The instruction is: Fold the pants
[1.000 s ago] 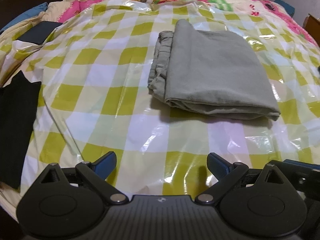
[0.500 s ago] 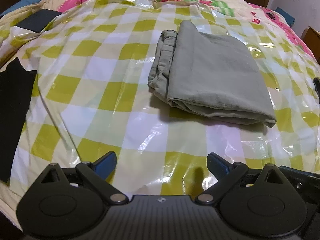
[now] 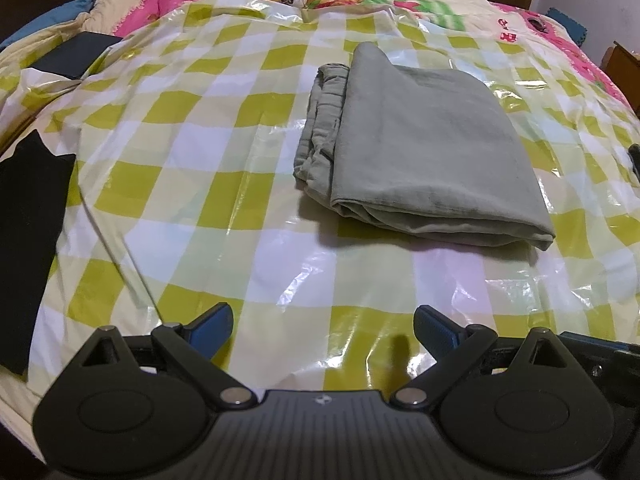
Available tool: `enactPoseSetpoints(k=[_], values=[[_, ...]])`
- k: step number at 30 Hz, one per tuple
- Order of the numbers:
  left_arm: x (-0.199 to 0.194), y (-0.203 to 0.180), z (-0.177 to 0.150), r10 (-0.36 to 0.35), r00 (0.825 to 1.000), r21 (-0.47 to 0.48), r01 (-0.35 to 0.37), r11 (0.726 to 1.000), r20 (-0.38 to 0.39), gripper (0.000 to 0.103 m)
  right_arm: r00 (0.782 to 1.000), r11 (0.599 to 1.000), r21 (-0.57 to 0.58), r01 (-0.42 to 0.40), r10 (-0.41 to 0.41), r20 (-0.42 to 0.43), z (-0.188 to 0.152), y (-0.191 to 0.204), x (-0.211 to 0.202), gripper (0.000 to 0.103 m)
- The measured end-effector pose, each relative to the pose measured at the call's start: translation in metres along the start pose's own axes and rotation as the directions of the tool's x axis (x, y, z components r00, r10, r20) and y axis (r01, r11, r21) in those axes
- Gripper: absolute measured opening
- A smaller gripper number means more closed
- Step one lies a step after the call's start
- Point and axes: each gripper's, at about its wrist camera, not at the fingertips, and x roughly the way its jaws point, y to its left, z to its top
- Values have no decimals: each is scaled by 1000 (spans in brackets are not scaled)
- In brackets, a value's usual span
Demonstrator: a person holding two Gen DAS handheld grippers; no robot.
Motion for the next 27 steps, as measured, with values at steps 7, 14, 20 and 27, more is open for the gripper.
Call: enactPoseSetpoints(k=[7, 14, 20, 27], values=[[1, -1, 0, 6, 1000, 3, -6, 1000, 0, 103, 1000, 1000, -2, -1, 1, 0, 0, 1, 0, 62], [1, -1, 0, 12, 1000, 11, -12, 1000, 2, 103, 1000, 1000, -1, -1, 1, -2, 0, 1, 0, 62], [1, -1, 0, 12, 1000, 11, -12, 1000, -1, 103, 1000, 1000, 1, 0, 0, -2, 0, 1, 0, 62], [2, 0, 0, 13, 1000, 11, -13, 1000, -3, 103, 1000, 1000, -1, 0, 0, -7, 0, 0, 1, 63]])
